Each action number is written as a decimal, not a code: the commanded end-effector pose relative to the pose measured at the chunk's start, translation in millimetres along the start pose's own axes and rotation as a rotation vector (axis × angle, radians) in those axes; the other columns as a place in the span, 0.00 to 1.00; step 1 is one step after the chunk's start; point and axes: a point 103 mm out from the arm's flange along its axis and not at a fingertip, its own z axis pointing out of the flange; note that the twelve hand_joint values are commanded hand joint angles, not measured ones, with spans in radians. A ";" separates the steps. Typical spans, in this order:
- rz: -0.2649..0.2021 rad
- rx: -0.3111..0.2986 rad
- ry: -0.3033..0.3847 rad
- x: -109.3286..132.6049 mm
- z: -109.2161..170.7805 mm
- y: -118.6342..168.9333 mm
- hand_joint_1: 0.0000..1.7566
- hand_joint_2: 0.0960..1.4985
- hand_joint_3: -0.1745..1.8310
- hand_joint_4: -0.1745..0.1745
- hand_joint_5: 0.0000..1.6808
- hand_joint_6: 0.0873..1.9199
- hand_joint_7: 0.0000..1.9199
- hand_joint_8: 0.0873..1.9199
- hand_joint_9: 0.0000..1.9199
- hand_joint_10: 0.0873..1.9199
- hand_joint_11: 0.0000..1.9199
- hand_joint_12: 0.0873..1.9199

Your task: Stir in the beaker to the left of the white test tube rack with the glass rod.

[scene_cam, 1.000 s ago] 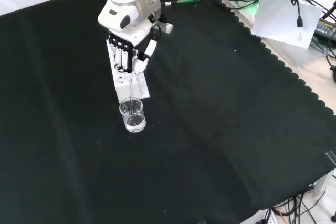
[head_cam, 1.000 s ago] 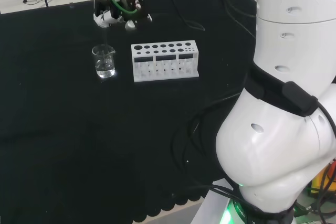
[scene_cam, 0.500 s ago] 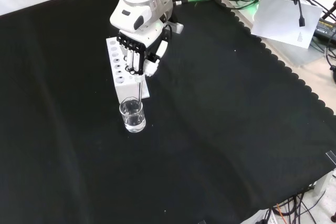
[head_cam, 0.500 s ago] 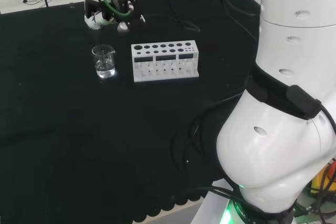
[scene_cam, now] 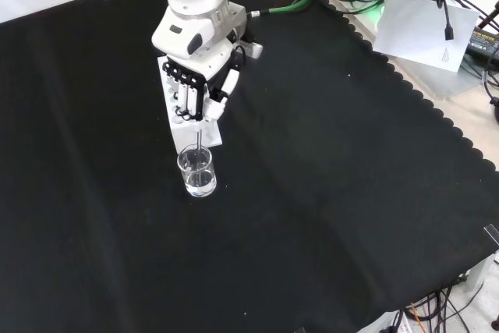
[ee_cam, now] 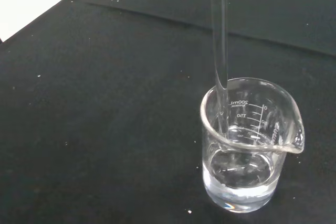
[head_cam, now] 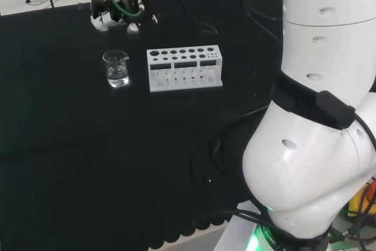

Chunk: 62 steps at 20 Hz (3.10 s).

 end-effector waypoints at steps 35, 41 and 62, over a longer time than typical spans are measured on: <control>0.027 -0.001 -0.007 -28.5 -9.6 -22.8 0.74 0.74 0.00 0.00 0.79 0.00 0.56 0.60 0.85 0.46 0.86 0.36; 0.013 0.000 -0.015 -14.5 -13.5 -32.6 0.74 0.74 0.00 0.00 0.79 0.00 0.56 0.60 0.85 0.46 0.86 0.36; -0.007 -0.019 -0.020 -3.0 -22.4 -33.3 0.74 0.74 0.00 0.00 0.79 0.00 0.56 0.60 0.85 0.47 0.86 0.36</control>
